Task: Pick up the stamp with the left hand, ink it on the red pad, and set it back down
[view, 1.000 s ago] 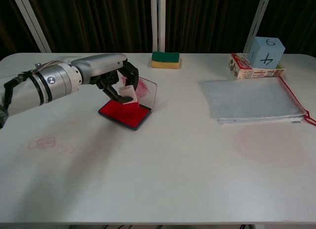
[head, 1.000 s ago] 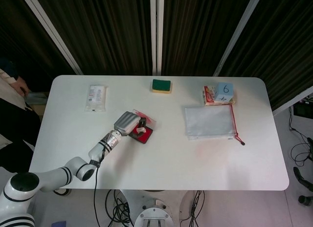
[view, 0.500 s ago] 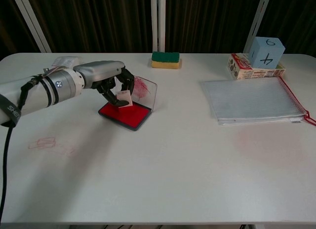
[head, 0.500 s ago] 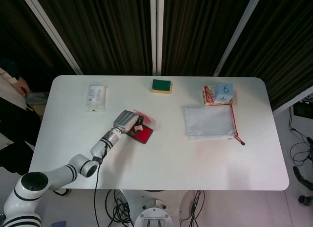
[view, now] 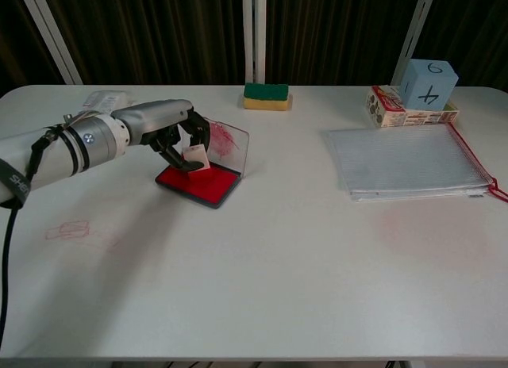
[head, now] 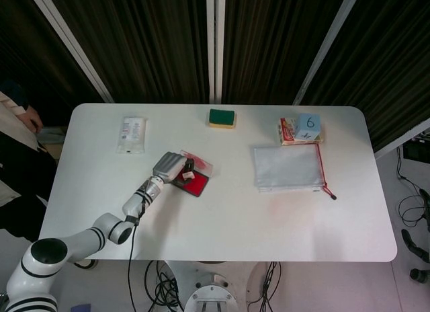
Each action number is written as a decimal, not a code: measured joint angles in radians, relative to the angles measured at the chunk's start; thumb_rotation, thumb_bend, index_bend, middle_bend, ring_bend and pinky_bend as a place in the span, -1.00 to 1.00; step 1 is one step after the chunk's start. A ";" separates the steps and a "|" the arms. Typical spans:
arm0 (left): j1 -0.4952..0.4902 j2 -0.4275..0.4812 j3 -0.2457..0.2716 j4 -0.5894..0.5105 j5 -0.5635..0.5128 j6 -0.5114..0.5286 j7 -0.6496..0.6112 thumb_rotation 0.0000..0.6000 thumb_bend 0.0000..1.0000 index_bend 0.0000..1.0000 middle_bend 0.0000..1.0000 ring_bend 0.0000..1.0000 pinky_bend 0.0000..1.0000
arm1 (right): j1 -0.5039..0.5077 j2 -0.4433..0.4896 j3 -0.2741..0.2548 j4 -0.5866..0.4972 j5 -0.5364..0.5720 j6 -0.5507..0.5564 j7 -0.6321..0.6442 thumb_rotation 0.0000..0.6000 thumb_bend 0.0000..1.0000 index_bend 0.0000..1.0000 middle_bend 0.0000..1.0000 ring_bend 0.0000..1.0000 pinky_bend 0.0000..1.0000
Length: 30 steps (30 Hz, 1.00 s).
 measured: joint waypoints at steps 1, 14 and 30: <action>0.002 0.009 -0.002 -0.014 0.001 0.007 -0.004 1.00 -0.07 0.31 0.32 0.95 1.00 | 0.000 0.001 0.000 0.000 -0.001 0.001 0.000 1.00 -0.62 -1.00 -1.00 -1.00 -1.00; 0.150 0.331 0.074 -0.436 0.061 0.194 0.087 1.00 -0.08 0.31 0.31 0.95 1.00 | 0.014 -0.008 0.002 0.014 -0.004 -0.017 0.010 1.00 -0.62 -1.00 -1.00 -1.00 -1.00; 0.360 0.298 0.256 -0.252 0.233 0.431 -0.053 1.00 -0.09 0.27 0.28 0.95 1.00 | 0.011 -0.007 -0.013 -0.005 -0.025 -0.016 -0.013 1.00 -0.62 -1.00 -1.00 -1.00 -1.00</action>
